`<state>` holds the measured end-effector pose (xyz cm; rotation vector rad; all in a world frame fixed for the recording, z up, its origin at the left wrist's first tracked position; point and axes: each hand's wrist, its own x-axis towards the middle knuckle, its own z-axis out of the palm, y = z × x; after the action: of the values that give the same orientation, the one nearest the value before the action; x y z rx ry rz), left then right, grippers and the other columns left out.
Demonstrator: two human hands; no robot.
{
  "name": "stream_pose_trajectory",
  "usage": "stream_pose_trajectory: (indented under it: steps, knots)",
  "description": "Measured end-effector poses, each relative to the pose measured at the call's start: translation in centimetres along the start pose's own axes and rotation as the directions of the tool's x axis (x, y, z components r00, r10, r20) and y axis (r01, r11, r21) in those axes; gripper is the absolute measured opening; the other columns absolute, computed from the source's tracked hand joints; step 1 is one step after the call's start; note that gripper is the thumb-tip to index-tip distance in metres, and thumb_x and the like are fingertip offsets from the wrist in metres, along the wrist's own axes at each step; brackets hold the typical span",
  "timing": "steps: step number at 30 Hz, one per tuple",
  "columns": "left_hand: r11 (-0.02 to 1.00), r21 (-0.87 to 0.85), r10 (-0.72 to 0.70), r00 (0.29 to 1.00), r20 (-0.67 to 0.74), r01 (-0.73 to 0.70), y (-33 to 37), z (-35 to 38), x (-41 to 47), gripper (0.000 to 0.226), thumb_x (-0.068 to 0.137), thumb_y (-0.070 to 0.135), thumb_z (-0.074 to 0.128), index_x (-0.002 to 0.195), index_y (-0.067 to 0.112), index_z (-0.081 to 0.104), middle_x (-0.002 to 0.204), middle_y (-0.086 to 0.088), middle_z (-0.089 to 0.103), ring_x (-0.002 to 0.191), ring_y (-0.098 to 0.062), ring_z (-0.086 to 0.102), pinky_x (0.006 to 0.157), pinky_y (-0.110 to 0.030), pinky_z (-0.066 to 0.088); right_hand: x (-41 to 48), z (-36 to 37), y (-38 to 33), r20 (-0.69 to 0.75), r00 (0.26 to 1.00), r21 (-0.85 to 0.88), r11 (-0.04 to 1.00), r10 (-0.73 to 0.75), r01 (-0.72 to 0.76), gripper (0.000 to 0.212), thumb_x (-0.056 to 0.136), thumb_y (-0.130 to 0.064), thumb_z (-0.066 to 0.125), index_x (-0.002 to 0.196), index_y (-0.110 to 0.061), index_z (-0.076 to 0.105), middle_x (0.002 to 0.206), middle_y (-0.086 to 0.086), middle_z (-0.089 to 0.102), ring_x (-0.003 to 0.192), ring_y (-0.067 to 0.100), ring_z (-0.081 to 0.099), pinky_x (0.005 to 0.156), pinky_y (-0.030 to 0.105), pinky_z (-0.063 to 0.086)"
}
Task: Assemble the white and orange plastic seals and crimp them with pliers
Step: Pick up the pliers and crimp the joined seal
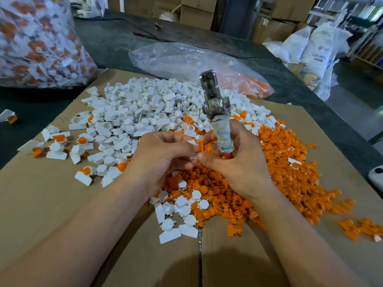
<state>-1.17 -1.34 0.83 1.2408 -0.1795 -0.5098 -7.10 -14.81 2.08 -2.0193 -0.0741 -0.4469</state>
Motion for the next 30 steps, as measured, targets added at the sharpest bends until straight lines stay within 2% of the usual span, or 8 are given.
stream_pose_trajectory:
  steps: [3, 10, 17, 22, 24, 26, 28, 30]
  knots:
    - [1.0, -0.003, -0.001, 1.0, -0.004, 0.001, 0.0, 0.0, 0.1, 0.011, 0.045, 0.004, 0.068, 0.055, 0.004, 0.065, 0.051, -0.011, 0.061, 0.042, -0.014, 0.059, 0.042, -0.017, 0.049, 0.0, 0.0, 0.1, 0.004, 1.0, -0.006, 1.0, 0.007, -0.006, 0.038, 0.069, -0.001, 0.076, 0.082, -0.027, 0.051, 0.087, 0.006, 0.064, 0.059, -0.002, 0.051, 0.057, 0.019, 0.047]
    - [1.0, 0.009, 0.005, 1.0, -0.002, -0.005, -0.1, -0.1, 0.1, 0.013, 0.045, 0.004, 0.069, 0.058, 0.003, 0.065, 0.051, -0.011, 0.061, 0.043, -0.014, 0.059, 0.042, -0.017, 0.049, 0.1, -0.1, 0.0, 0.014, 1.0, 0.004, 1.0, -0.004, 0.004, 0.039, 0.069, 0.001, 0.075, 0.083, -0.027, 0.051, 0.082, -0.004, 0.062, 0.058, -0.007, 0.053, 0.056, 0.009, 0.042]
    - [1.0, 0.029, 0.011, 1.0, -0.001, -0.011, -0.1, 0.0, 0.1, 0.011, 0.058, -0.007, 0.068, 0.058, 0.003, 0.064, 0.051, -0.009, 0.061, 0.044, -0.014, 0.059, 0.042, -0.017, 0.049, 0.0, -0.2, -0.1, 0.021, 1.0, 0.002, 1.0, -0.007, 0.007, 0.039, 0.067, -0.005, 0.078, 0.086, -0.027, 0.052, 0.085, 0.0, 0.063, 0.061, -0.005, 0.053, 0.058, 0.012, 0.043]
    - [0.991, -0.004, 0.134, 0.989, -0.057, -0.134, 0.2, -0.2, 0.1, 0.012, 0.061, -0.005, 0.069, 0.06, 0.007, 0.065, 0.054, -0.006, 0.063, 0.047, -0.014, 0.061, 0.045, -0.018, 0.049, 0.1, -0.8, -0.1, -0.021, 0.999, 0.071, 0.997, 0.044, -0.042, 0.023, 0.069, -0.018, 0.07, 0.086, -0.021, 0.055, 0.081, -0.006, 0.064, 0.06, 0.001, 0.055, 0.058, 0.021, 0.047]
    - [0.979, 0.006, 0.204, 0.975, -0.084, -0.204, 0.4, -0.4, 0.1, 0.019, 0.066, -0.006, 0.068, 0.057, 0.011, 0.066, 0.053, -0.003, 0.063, 0.048, -0.014, 0.061, 0.046, -0.018, 0.049, 0.2, -1.3, -0.1, -0.037, 0.997, 0.043, 0.997, 0.067, -0.066, 0.017, 0.07, -0.021, 0.064, 0.084, -0.02, 0.055, 0.072, -0.011, 0.061, 0.062, 0.003, 0.055, 0.059, 0.021, 0.047]
    - [0.969, -0.003, 0.247, 0.963, -0.105, -0.249, 0.6, -0.6, 0.1, 0.011, 0.059, 0.002, 0.071, 0.058, 0.012, 0.066, 0.053, -0.003, 0.063, 0.049, -0.014, 0.061, 0.047, -0.019, 0.048, 0.3, -1.9, -0.2, -0.035, 0.994, -0.003, 0.995, 0.099, -0.099, 0.016, 0.068, -0.024, 0.063, 0.081, -0.023, 0.054, 0.067, -0.012, 0.057, 0.065, 0.008, 0.054, 0.064, 0.031, 0.047]
    - [0.962, -0.002, 0.272, 0.953, -0.131, -0.274, 0.8, -0.9, 0.2, 0.007, 0.053, 0.012, 0.072, 0.058, 0.016, 0.067, 0.054, -0.002, 0.064, 0.051, -0.015, 0.061, 0.049, -0.022, 0.047, 0.3, -2.1, -0.2, -0.019, 0.992, -0.051, 0.991, 0.121, -0.122, 0.016, 0.067, -0.027, 0.061, 0.08, -0.02, 0.054, 0.067, -0.007, 0.054, 0.065, 0.018, 0.051, 0.065, 0.04, 0.045]
    - [0.952, -0.031, 0.298, 0.942, -0.152, -0.306, 0.9, -1.1, 0.2, 0.007, 0.054, 0.012, 0.071, 0.059, 0.016, 0.068, 0.055, -0.002, 0.064, 0.051, -0.015, 0.061, 0.05, -0.021, 0.049, 0.2, -2.2, -0.4, 0.012, 0.99, -0.119, 0.983, 0.138, -0.136, 0.023, 0.067, -0.029, 0.058, 0.082, -0.013, 0.055, 0.07, 0.005, 0.054, 0.066, 0.024, 0.05, 0.063, 0.041, 0.042]
